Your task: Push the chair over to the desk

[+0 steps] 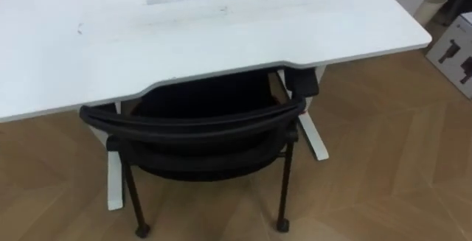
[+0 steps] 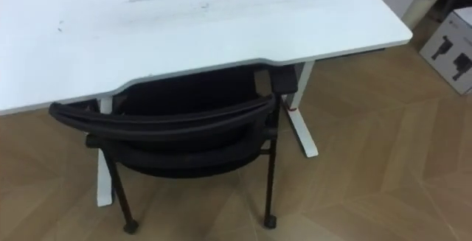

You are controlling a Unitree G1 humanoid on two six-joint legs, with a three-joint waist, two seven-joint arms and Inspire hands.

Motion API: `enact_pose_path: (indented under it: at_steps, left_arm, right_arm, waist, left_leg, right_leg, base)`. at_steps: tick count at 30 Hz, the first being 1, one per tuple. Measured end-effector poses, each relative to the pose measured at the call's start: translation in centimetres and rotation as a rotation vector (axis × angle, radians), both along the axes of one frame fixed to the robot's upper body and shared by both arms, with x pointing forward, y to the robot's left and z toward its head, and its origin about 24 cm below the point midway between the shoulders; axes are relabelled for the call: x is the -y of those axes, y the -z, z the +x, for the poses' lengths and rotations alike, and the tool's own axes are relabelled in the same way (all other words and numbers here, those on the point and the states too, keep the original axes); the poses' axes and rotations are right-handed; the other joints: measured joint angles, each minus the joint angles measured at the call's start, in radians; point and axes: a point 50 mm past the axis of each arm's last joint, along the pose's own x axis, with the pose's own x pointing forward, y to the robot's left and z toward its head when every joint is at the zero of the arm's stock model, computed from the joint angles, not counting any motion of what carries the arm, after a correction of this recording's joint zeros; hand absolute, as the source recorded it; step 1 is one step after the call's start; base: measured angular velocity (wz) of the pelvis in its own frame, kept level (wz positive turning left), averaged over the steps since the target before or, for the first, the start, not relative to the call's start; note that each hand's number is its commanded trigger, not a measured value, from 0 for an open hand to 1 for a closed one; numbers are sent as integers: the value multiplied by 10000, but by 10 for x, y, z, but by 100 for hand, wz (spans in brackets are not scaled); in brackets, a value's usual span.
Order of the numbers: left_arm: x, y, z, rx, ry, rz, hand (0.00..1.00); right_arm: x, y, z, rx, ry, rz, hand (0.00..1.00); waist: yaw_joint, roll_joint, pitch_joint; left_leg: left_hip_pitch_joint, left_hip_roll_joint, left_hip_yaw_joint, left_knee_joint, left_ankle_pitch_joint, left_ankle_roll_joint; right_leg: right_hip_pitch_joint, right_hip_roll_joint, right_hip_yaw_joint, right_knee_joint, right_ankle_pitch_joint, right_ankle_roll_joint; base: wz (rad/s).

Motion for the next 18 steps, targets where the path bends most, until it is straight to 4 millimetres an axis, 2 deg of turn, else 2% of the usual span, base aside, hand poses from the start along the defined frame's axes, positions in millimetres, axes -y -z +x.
enact_pose_path:
  at_steps: [1, 2, 4, 5, 6, 7, 8, 9, 10, 11, 12, 13, 14, 15, 16, 17, 18]
  left_arm:
    - [-6, 12, -15, -12, -606, -657, 0]
    - [-8, 19, -22, -86, -896, -942, 0]
    - [-14, 47, -51, -667, -1849, -2130, 0]
    - [-14, 55, -58, -752, -2083, -2532, 0]
    - [-14, 72, -71, -854, -2549, -3466, 0]
    - [-13, 90, -84, -867, -3023, -4502, 0]
    - [-8, 109, -102, -955, -3643, -5544, 0]
    - [-6, 120, -112, -1053, -3983, -6107, 0]
    - [0, 142, -134, -1409, -4700, -7207, 0]
    - [11, 163, -162, -1969, -5507, -8239, 0]
    - [17, 172, -175, -2288, -5915, -8697, 0]
    - [31, 188, -202, -3077, -6664, -9552, 0]
    - [44, 200, -224, -3815, -7216, -10297, 0]
    - [50, 204, -233, -4105, -7431, -10621, 0]
    - [63, 210, -252, -4499, -7861, -11273, 0]
    - [79, 215, -268, -5034, -8077, -11960, 0]
    - [87, 218, -275, -5358, -8127, -12342, 0]
  right_arm:
    - [9, 8, -11, 183, 378, 672, 0]
    - [13, 14, -16, 229, 522, 1049, 0]
    - [21, 49, -37, 3, 966, 2821, 0]
    - [23, 61, -43, -107, 1082, 3370, 0]
    - [28, 90, -59, -393, 1510, 4759, 0]
    - [33, 123, -79, -706, 2145, 6318, 0]
    - [36, 158, -102, -1015, 2951, 7936, 0]
    - [36, 176, -116, -1218, 3448, 8748, 0]
    - [31, 212, -141, -1652, 4399, 10399, 0]
    - [22, 243, -168, -1725, 5225, 12054, 0]
    - [16, 256, -182, -1741, 5663, 12779, 0]
    - [1, 280, -210, -2046, 6578, 14004, 0]
    - [-17, 300, -236, -2459, 7321, 15127, 0]
    - [-28, 307, -247, -2634, 7609, 15651, 0]
    - [-48, 320, -265, -2997, 8018, 16614, 0]
    - [-66, 329, -277, -3513, 8134, 17461, 0]
    - [-74, 333, -281, -3913, 8080, 17798, 0]
  waist:
    - [-50, 3, 13]
    - [-72, 20, 18]
    - [-137, -36, 11]
    - [-132, -21, 20]
    - [-104, -10, 41]
    - [-129, -26, 16]
    - [-134, 46, -32]
    - [-132, 75, -53]
    - [-95, 150, -56]
    - [-97, 111, -135]
    - [-105, 165, -209]
    - [-157, 223, -303]
    - [-201, 246, -300]
    - [-201, 246, -299]
    - [-187, 247, -293]
    - [-188, 260, -279]
    - [-187, 260, -278]
  left_leg:
    - [17, -32, -6, 1, 0, 0]
    - [25, -41, -2, 3, 0, 0]
    - [45, -35, 5, 5, -16, 20]
    - [45, -35, -7, -2, -21, 26]
    - [43, -32, -11, -5, -42, 58]
    - [33, -13, -18, -15, -102, 84]
    - [-15, 46, -44, -19, -255, 126]
    - [-22, 80, -55, -23, -352, 152]
    - [-46, 84, -95, -20, -450, 177]
    - [-69, 48, -120, -2, -500, 212]
    - [-69, 32, -125, -4, -515, 230]
    - [-41, -8, -137, -3, -534, 261]
    - [21, -37, -218, 18, -554, 293]
    - [63, -39, -256, 24, -563, 308]
    - [120, -43, -256, 88, -602, 339]
    - [147, -60, -247, 181, -661, 365]
    - [154, -69, -232, 231, -685, 382]
  right_leg:
    - [-42, -21, 65, 87, -59, 23]
    - [-45, -27, 82, 108, -88, 35]
    - [-24, -19, 107, 92, -127, 43]
    - [-23, -14, 104, 91, -129, 44]
    - [-27, -7, 112, 90, -129, 45]
    - [-29, -7, 78, 87, -142, 66]
    - [-48, -30, -18, 107, -172, 91]
    - [-63, -16, -52, 135, -190, 104]
    - [-97, -23, -57, 230, -235, 135]
    - [-138, -47, -28, 280, -272, 170]
    - [-133, -83, -30, 282, -286, 193]
    - [-92, -138, -54, 312, -325, 252]
    - [-11, -210, -135, 385, -390, 295]
    - [16, -245, -155, 446, -435, 312]
    - [68, -288, -157, 525, -478, 339]
    - [88, -327, -135, 621, -520, 367]
    - [99, -345, -123, 654, -531, 377]
  base:
    - [-8]
    - [-7]
    - [0]
    - [0]
    - [3]
    - [12]
    - [15]
    - [13]
    - [0]
    - [0]
    - [0]
    - [14]
    - [18]
    - [15]
    - [4]
    - [0]
    - [0]
